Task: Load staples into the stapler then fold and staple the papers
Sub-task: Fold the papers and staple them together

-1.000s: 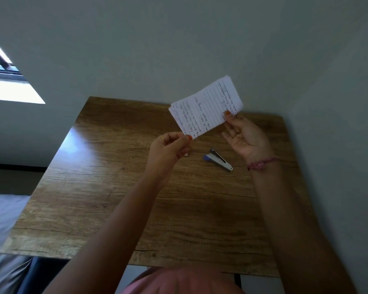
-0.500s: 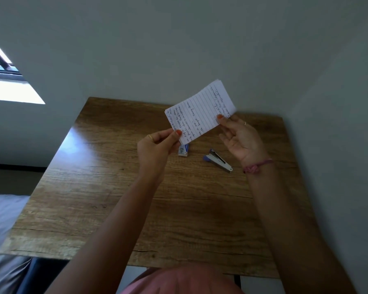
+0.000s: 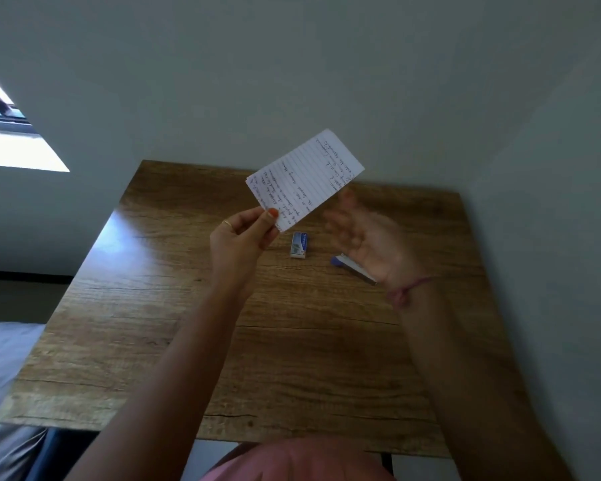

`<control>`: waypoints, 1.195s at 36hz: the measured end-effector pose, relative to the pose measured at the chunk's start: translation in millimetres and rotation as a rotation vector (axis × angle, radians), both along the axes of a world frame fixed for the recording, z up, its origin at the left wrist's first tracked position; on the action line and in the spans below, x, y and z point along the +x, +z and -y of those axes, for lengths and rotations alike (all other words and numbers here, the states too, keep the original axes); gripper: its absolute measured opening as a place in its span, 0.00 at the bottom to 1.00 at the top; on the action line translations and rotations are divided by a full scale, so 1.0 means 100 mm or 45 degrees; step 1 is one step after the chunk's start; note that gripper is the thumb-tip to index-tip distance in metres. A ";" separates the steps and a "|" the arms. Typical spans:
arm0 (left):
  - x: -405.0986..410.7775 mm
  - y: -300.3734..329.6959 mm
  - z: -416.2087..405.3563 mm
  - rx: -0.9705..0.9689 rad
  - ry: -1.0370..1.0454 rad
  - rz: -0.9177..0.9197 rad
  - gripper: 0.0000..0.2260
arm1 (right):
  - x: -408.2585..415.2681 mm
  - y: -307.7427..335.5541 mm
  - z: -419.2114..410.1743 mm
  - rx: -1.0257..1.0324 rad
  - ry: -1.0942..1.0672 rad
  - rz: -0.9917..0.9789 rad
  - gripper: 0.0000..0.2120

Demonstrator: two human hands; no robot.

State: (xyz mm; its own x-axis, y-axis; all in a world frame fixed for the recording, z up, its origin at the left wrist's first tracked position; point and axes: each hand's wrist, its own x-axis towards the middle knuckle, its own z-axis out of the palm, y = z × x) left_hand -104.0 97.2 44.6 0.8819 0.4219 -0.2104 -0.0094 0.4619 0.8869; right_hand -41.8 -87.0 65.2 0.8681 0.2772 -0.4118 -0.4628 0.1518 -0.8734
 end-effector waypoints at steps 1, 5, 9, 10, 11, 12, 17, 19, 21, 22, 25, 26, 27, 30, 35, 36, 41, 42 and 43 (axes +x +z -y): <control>0.01 0.00 0.02 0.003 -0.022 0.006 0.07 | -0.07 -0.03 -0.11 -0.010 0.062 -0.009 0.24; 0.04 0.02 0.07 0.020 -0.047 0.047 0.12 | -0.16 -0.11 -0.33 0.072 0.071 -0.044 0.14; 0.06 -0.01 0.09 0.096 -0.025 0.065 0.13 | -0.12 -0.16 -0.35 0.095 0.038 -0.065 0.11; 0.06 -0.03 0.10 0.134 -0.049 0.069 0.11 | -0.12 -0.16 -0.34 0.099 0.031 -0.069 0.11; 0.05 -0.05 0.10 0.163 -0.084 0.073 0.09 | -0.13 -0.16 -0.34 0.108 0.022 -0.074 0.12; 0.05 -0.07 0.11 0.188 -0.128 0.081 0.08 | -0.13 -0.16 -0.34 0.122 0.013 -0.080 0.13; 0.04 -0.11 0.13 0.222 -0.273 0.074 0.13 | -0.14 -0.16 -0.34 0.179 0.006 -0.133 0.13; 0.05 -0.10 0.11 0.227 -0.298 0.071 0.14 | -0.14 -0.16 -0.33 0.184 0.019 -0.156 0.13; 0.06 -0.10 0.09 0.258 -0.336 0.059 0.14 | -0.12 -0.15 -0.29 0.204 0.028 -0.162 0.09; 0.06 -0.09 0.07 0.270 -0.355 0.050 0.15 | -0.09 -0.15 -0.27 0.224 0.021 -0.159 0.08; 0.06 -0.08 0.06 0.295 -0.378 0.029 0.16 | 0.02 -0.11 -0.17 0.247 -0.033 -0.142 0.09; 0.06 -0.07 0.06 0.304 -0.372 0.026 0.16 | 0.06 -0.09 -0.13 0.247 -0.059 -0.136 0.10; 0.06 -0.07 0.07 0.309 -0.364 0.023 0.16 | 0.10 -0.08 -0.09 0.249 -0.085 -0.131 0.10; 0.06 -0.05 0.09 0.298 -0.347 0.023 0.16 | 0.21 -0.03 0.03 0.248 -0.136 -0.103 0.10; 0.08 0.01 0.10 0.280 -0.374 0.042 0.17 | 0.39 0.01 0.25 0.292 -0.279 -0.055 0.10; 0.09 0.02 0.11 0.287 -0.387 0.044 0.18 | 0.41 0.01 0.27 0.296 -0.309 -0.050 0.09; 0.14 0.00 0.10 0.308 -0.506 0.006 0.25 | 0.41 -0.13 0.24 0.296 -0.411 0.001 0.04; 0.14 -0.01 0.09 0.325 -0.530 -0.015 0.26 | 0.40 -0.18 0.24 0.288 -0.417 0.023 0.06; 0.14 -0.02 0.08 0.353 -0.543 -0.037 0.26 | 0.39 -0.22 0.25 0.264 -0.414 0.049 0.08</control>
